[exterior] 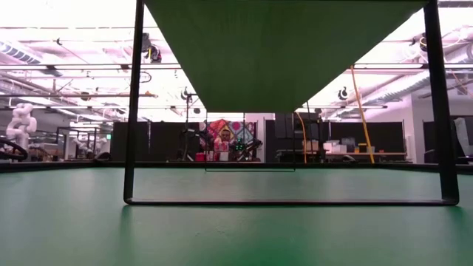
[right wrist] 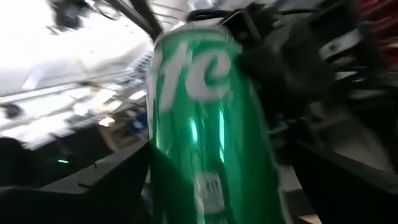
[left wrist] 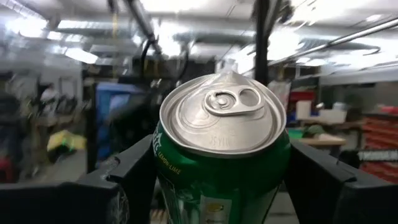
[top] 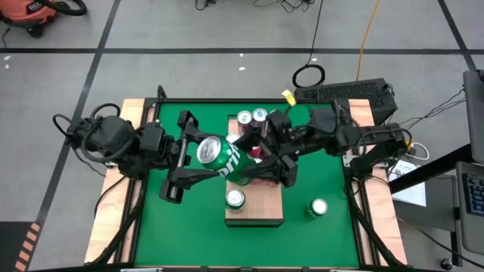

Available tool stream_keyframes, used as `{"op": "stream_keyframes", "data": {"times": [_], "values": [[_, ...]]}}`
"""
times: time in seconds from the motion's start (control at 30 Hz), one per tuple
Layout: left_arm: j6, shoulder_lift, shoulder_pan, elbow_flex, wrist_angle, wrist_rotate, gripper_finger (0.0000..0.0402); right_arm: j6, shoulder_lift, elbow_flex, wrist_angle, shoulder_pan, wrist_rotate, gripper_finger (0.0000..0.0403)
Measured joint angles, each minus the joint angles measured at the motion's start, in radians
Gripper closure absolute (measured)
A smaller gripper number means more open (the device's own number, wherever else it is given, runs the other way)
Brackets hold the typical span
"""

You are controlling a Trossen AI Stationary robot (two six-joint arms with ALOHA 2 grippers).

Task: Place canned beverage on shelf
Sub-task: Put the green soda can on the shelf aligned with the other green soda can

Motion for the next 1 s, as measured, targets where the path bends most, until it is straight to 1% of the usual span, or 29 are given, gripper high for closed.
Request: {"op": "stream_keyframes", "data": {"times": [0.13, 0.27, 0.43, 0.6, 0.67, 0.77, 0.83, 0.9, 1.0], "values": [[-0.056, 0.004, -0.001, 0.000, -0.052, -0.064, 0.0128, -0.046, -0.054, 0.000, -0.155, -0.001, 0.079, 0.0028], [-0.066, 0.029, 0.000, 0.000, -0.052, -0.140, 0.0128, -0.084, -0.081, 0.000, -0.281, 0.015, 0.127, 0.0028], [-0.067, 0.064, -0.001, 0.000, -0.049, -0.234, 0.0129, -0.105, -0.079, 0.002, -0.377, 0.039, 0.146, 0.0028], [-0.078, 0.105, 0.004, 0.000, -0.061, -0.371, 0.0129, -0.135, -0.066, 0.000, -0.446, 0.049, 0.172, 0.0028], [-0.089, 0.120, 0.004, -0.002, -0.071, -0.424, 0.0129, -0.146, -0.058, -0.004, -0.474, 0.050, 0.153, 0.0028], [-0.148, 0.136, 0.015, -0.002, -0.057, -0.420, 0.0129, -0.154, -0.064, -0.004, -0.525, 0.051, 0.161, 0.0029], [-0.161, 0.143, 0.020, -0.002, -0.051, -0.424, 0.0129, -0.153, -0.066, -0.002, -0.559, 0.052, 0.173, 0.0036], [-0.170, 0.151, 0.029, -0.002, -0.057, -0.440, 0.0129, -0.155, -0.065, -0.002, -0.593, 0.051, 0.175, 0.0049], [-0.179, 0.152, 0.031, -0.002, -0.064, -0.436, 0.0126, -0.169, -0.064, -0.002, -0.609, 0.052, 0.190, 0.0073]]}}
